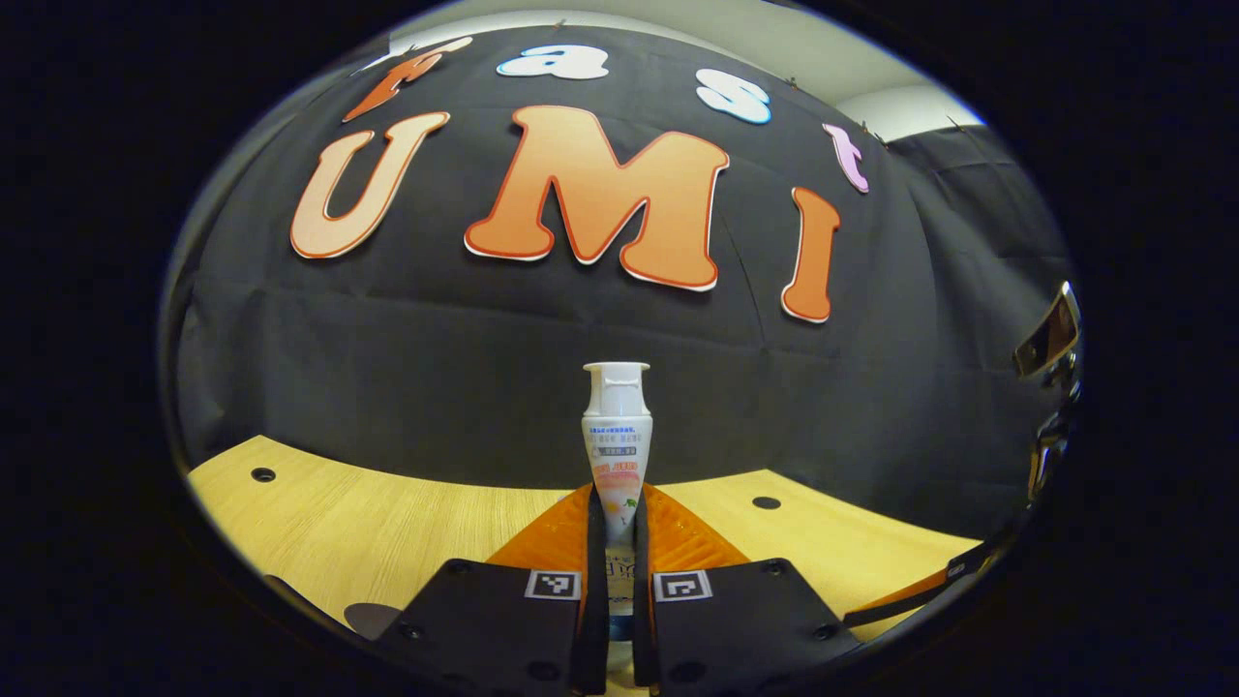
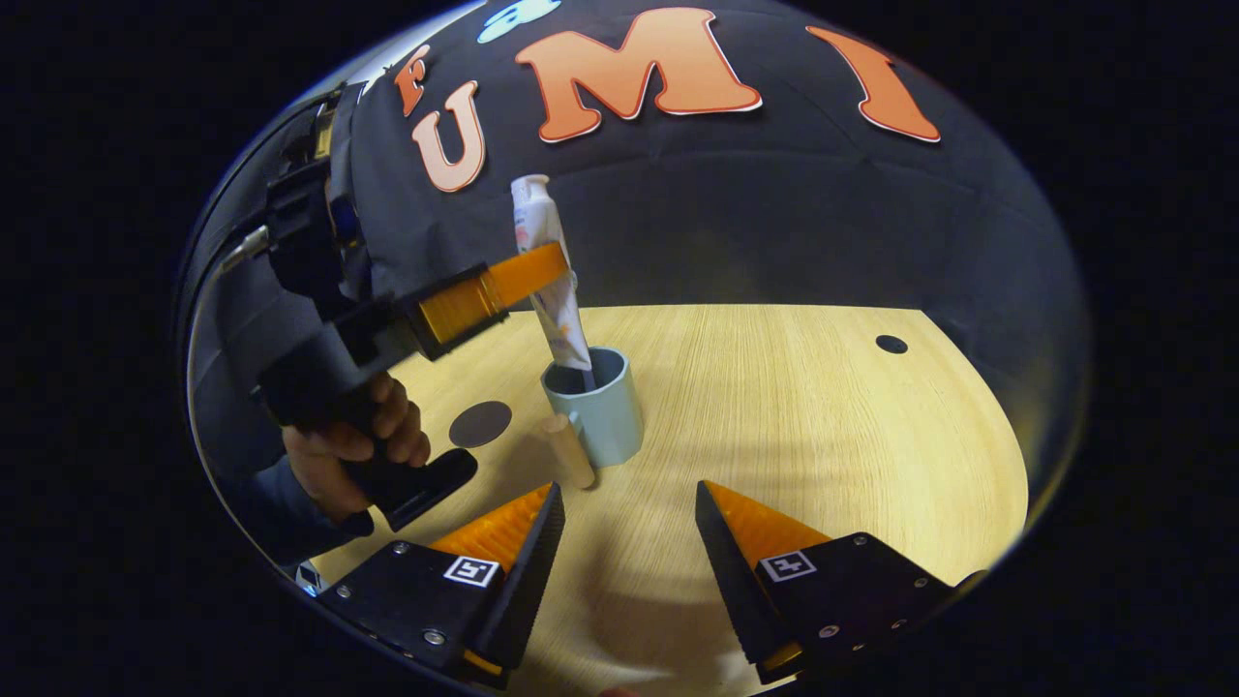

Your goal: Put the toothbrush and toothpaste on the desktop into the cup, then pick up the cup and place it on the coaster on the desktop.

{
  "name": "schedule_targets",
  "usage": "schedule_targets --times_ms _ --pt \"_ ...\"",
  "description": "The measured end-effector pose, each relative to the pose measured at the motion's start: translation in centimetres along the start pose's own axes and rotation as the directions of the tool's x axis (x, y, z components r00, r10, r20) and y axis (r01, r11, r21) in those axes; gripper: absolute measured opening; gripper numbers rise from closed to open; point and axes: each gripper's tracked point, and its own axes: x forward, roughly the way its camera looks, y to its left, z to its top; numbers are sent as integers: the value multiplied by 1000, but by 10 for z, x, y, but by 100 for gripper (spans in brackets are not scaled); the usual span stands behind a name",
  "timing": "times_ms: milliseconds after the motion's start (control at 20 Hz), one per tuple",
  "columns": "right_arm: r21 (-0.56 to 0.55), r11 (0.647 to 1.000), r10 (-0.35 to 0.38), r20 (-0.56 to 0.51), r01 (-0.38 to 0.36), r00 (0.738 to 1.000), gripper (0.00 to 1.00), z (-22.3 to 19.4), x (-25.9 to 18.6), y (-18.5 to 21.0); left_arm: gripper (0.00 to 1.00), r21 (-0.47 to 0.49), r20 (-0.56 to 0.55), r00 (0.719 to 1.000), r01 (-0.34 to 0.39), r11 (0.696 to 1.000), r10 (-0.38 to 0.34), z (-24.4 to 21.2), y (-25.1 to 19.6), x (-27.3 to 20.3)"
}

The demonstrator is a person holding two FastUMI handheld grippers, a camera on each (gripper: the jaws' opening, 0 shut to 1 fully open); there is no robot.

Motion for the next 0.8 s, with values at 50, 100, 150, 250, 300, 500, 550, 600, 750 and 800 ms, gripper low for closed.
schedule_targets --times_ms 50,100,150,250,300,500,550,600,750,800 --pt "2 1000 -2 0 2 1000 83 0 1 -1 13 -1 0 1000 2 1000 -2 -5 0 2" --pt "3 1000 -5 -1 5 1000 83 0 1 -3 14 -3 -8 1000 3 1000 -3 -13 -2 6" --pt "3 1000 -10 -2 10 1000 83 -1 1 -4 14 -1 -18 1000 2 1000 -2 -18 -3 6" --pt "11 1000 -20 -1 20 1000 83 -1 2 -9 16 8 -42 999 0 1000 0 -30 -3 5" --pt "16 1000 -23 -1 23 1000 83 -2 2 -10 17 8 -59 998 -1 1000 1 -36 -2 3" --pt "8 999 -40 -5 40 999 83 -7 6 -18 33 2 -131 991 -8 1000 8 -55 3 -12" --pt "10 999 -39 -4 39 999 83 -6 6 -18 36 0 -144 989 -12 1000 11 -57 6 -15" --pt "11 999 -40 5 40 999 83 -4 6 -16 41 3 -135 991 -12 1000 13 -53 5 -18" --pt "31 999 -29 16 29 999 83 1 8 -10 56 59 -107 994 -22 998 28 -31 8 -35" --pt "27 999 -31 20 31 999 83 4 9 -8 66 58 -109 994 -26 998 32 -24 12 -42"
